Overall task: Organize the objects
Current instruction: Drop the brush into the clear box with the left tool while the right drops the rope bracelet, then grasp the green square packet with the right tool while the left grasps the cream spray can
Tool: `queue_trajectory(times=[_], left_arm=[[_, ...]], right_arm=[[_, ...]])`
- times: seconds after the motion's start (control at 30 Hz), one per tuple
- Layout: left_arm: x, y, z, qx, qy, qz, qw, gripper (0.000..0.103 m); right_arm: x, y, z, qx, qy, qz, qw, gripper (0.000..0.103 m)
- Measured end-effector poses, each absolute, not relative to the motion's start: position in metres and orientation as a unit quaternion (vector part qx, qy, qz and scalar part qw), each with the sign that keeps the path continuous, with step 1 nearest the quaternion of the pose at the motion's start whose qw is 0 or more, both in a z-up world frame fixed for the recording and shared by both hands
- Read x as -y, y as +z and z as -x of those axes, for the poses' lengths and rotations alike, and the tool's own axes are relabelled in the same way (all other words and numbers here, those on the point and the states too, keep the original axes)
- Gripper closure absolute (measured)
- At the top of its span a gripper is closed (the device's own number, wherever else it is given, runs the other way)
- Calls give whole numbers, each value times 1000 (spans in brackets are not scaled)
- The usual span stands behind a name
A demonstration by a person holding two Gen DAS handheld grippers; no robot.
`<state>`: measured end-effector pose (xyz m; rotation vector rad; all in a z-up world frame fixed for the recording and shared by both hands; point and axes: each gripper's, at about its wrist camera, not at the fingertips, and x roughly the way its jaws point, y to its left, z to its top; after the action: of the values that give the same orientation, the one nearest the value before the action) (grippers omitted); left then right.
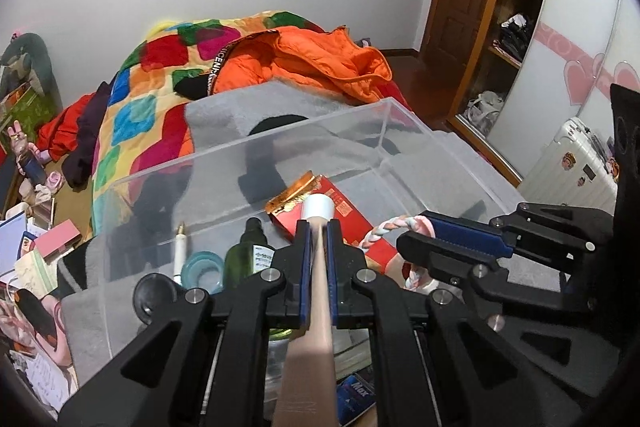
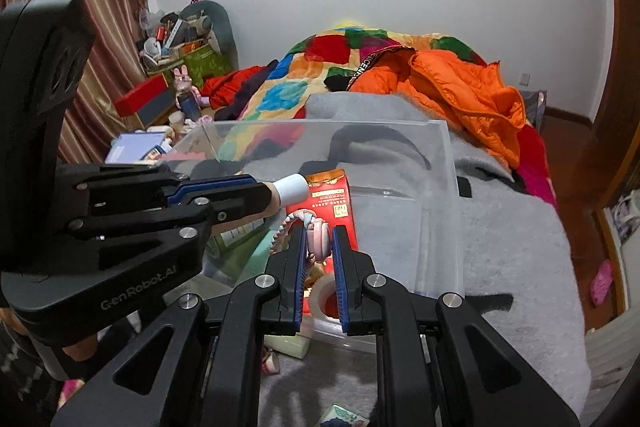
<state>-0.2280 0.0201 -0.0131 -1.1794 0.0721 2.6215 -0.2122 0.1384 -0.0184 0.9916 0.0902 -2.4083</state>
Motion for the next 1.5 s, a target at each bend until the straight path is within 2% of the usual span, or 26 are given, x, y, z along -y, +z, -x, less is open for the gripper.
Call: queue_trajectory(times=[0.13, 0.3, 0.43, 0.63, 0.7, 0.77, 0.87, 1.1, 1.5], left_arm=[[-22, -14, 227, -26, 902, 409, 134, 97], [-25, -9, 219, -35, 905, 403, 134, 96], [-24, -1, 210, -32, 910, 392, 132, 89], [-22, 15, 186, -29, 922, 366, 121, 61], [-22, 21, 176, -32, 927, 355, 115, 46], [-21, 26, 164, -32, 932, 344, 112, 40], [-18, 33, 148, -24, 936, 333, 112, 36], [-13, 33, 117, -18, 940, 324, 105, 26], [-12, -30, 90, 4, 914, 393, 102, 25]], right_arm=[[-137, -19, 210, -44, -889, -370, 265, 88], [-142, -15, 203, -50, -894, -362, 259, 75], [-149, -9, 194, -50, -900, -352, 251, 62], [-163, 1, 182, -42, -908, -339, 242, 52], [-168, 3, 177, -39, -910, -336, 238, 45], [-174, 6, 171, -34, -913, -330, 236, 37], [-180, 8, 164, -32, -916, -326, 233, 32], [-192, 10, 141, -27, -920, -320, 225, 27], [-190, -30, 127, -37, -901, -369, 226, 26]])
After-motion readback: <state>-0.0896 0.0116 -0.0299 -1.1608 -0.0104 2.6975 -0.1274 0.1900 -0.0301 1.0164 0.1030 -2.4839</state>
